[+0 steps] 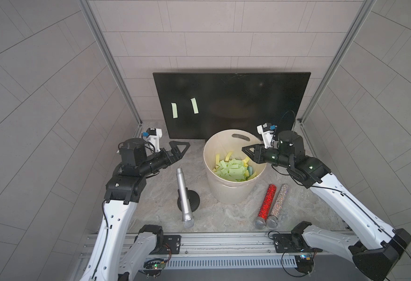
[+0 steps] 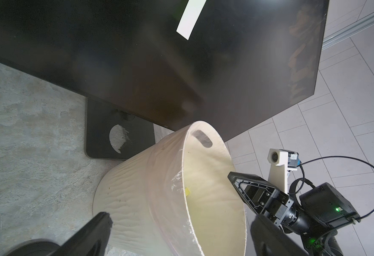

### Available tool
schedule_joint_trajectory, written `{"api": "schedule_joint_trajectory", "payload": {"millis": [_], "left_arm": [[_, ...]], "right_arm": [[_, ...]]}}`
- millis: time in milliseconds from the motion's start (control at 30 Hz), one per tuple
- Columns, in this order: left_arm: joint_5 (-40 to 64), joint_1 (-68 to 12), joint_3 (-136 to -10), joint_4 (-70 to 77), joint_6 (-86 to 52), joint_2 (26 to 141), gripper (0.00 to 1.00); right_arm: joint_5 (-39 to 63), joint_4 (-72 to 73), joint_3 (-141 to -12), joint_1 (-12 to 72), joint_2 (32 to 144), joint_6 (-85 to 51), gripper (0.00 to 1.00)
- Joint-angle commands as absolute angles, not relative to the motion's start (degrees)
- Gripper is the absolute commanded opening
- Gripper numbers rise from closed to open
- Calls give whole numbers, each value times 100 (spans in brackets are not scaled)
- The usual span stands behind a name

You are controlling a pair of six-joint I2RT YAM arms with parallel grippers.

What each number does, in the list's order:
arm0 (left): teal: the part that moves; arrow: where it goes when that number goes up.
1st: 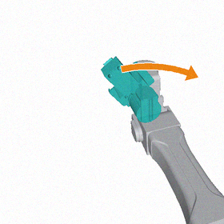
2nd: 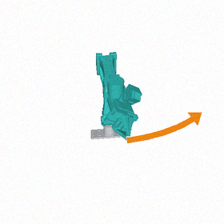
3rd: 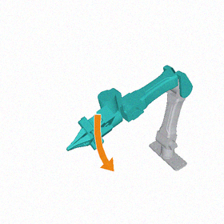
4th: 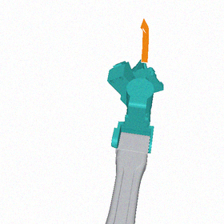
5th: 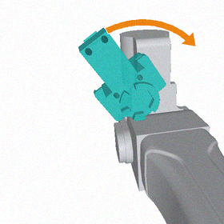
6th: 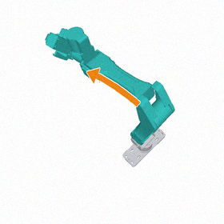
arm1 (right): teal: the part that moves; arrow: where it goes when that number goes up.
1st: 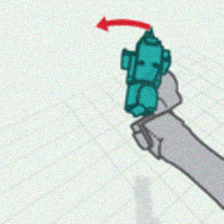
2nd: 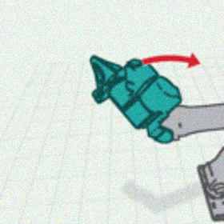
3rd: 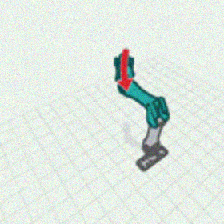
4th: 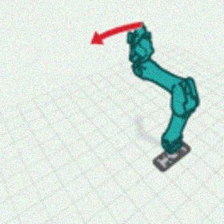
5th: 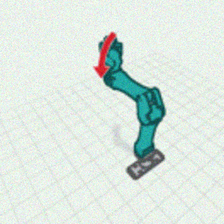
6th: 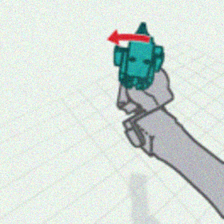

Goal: Remove the sticky note from the monitor
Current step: Place the sticky note in the trash bin.

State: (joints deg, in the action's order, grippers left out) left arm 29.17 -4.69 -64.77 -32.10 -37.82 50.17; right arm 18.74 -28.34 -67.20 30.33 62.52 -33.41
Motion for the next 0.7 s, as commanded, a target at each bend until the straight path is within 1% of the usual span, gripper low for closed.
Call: {"api": "schedule_joint_trajectory", "payload": {"millis": [0,300,667], "left_arm": [[2937,-495,-6735,-2980,-3806,5153,100],[3067,-503,-7069,-2667,-3950,5757,99],[3172,-499,-7663,-2285,-4087,6666,97]], "right_arm": [[1782,-2949,-6870,3050,6068,-3243,28],[1802,-2979,-6858,3050,5891,-3263,36],[1885,-2954,-6673,3042,5565,-3357,49]]}}
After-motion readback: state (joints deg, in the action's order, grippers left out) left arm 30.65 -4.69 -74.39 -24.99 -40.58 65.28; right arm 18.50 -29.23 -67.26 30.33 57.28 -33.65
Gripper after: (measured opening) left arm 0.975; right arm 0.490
